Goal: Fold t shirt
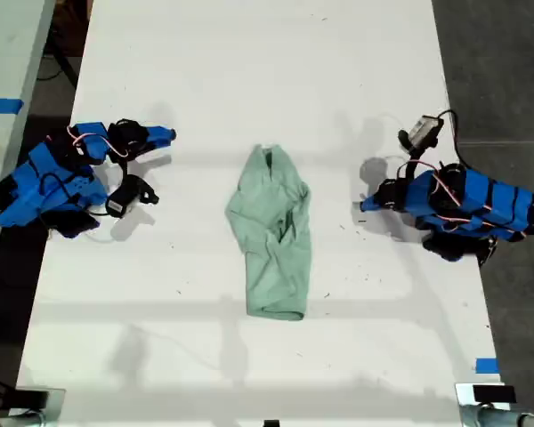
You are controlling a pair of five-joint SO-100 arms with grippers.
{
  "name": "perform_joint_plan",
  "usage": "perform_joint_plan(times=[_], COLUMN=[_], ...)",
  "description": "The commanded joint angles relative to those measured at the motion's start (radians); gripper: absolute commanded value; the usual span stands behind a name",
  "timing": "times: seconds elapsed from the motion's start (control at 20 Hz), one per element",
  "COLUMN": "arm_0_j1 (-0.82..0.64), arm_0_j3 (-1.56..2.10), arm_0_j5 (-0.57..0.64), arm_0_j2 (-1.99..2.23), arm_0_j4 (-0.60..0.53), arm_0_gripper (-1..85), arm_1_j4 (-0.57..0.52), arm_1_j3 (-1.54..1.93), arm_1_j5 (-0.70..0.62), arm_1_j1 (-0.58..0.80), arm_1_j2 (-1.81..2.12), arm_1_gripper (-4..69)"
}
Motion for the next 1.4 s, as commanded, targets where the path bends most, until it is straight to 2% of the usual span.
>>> perform_joint_plan(times=[0.0, 0.1, 0.2, 0.3, 0.35, 0.4, 0.45, 0.5, 0.55, 0.65, 0.7, 0.8, 0.9, 1.1, 1.2, 1.25, 1.3, 1.35], arm_0_j1=[0.084, 0.152, 0.295, 0.468, 0.558, 0.635, 0.698, 0.750, 0.796, 0.874, 0.910, 0.971, 1.012, 1.037, 1.043, 1.043, 1.045, 1.048], arm_0_j3=[-0.086, -0.410, -0.853, -1.336, -1.597, -1.847, -2.011, -2.141, -2.227, -2.237, -2.237, -2.235, -2.238, -2.249, -2.250, -2.255, -2.256, -2.258], arm_0_j5=[-0.060, -0.184, -0.331, -0.448, -0.495, -0.515, -0.520, -0.529, -0.537, -0.522, -0.517, -0.575, -0.607, -0.604, -0.597, -0.580, -0.569, -0.569], arm_0_j2=[-0.049, -0.430, -0.824, -1.239, -1.476, -1.706, -1.867, -2.005, -2.109, -2.214, -2.263, -2.353, -2.430, -2.548, -2.583, -2.602, -2.617, -2.625], arm_0_j4=[-0.018, 0.054, 0.166, 0.321, 0.434, 0.522, 0.531, 0.528, 0.511, 0.380, 0.341, 0.325, 0.267, 0.126, 0.061, 0.035, 0.011, 0.000], arm_0_gripper=[-0.5, -0.5, -0.5, -0.4, -0.4, -0.4, -0.4, 1.1, 8.3, 18.7, 20.3, 21.5, 21.7, 19.8, 11.3, 3.5, -0.3, -0.3], arm_1_j4=[-0.003, 0.021, 0.052, 0.077, 0.077, 0.067, 0.046, 0.026, 0.011, -0.018, -0.031, -0.023, -0.035, 0.057, 0.067, 0.066, 0.060, 0.055], arm_1_j3=[-0.114, -0.348, -0.675, -0.968, -1.086, -1.184, -1.269, -1.348, -1.425, -1.528, -1.542, -1.546, -1.574, -1.818, -1.884, -1.907, -1.927, -1.942], arm_1_j5=[0.034, 0.055, 0.084, 0.160, 0.199, 0.230, 0.252, 0.264, 0.270, 0.282, 0.298, 0.322, 0.333, 0.307, 0.298, 0.293, 0.290, 0.288], arm_1_j1=[-0.031, -0.051, -0.133, -0.273, -0.347, -0.413, -0.472, -0.526, -0.572, -0.641, -0.661, -0.678, -0.689, -0.709, -0.710, -0.715, -0.721, -0.730], arm_1_j2=[-0.029, -0.227, -0.551, -0.836, -0.962, -1.077, -1.190, -1.302, -1.414, -1.598, -1.664, -1.775, -1.887, -2.114, -2.148, -2.152, -2.154, -2.154], arm_1_gripper=[-1.7, -1.7, -1.7, -1.7, -1.7, -1.7, -1.7, -1.7, -1.8, -1.8, 0.2, 8.9, 10.3, 11.9, 12.5, 12.8, 13.3, 13.6])
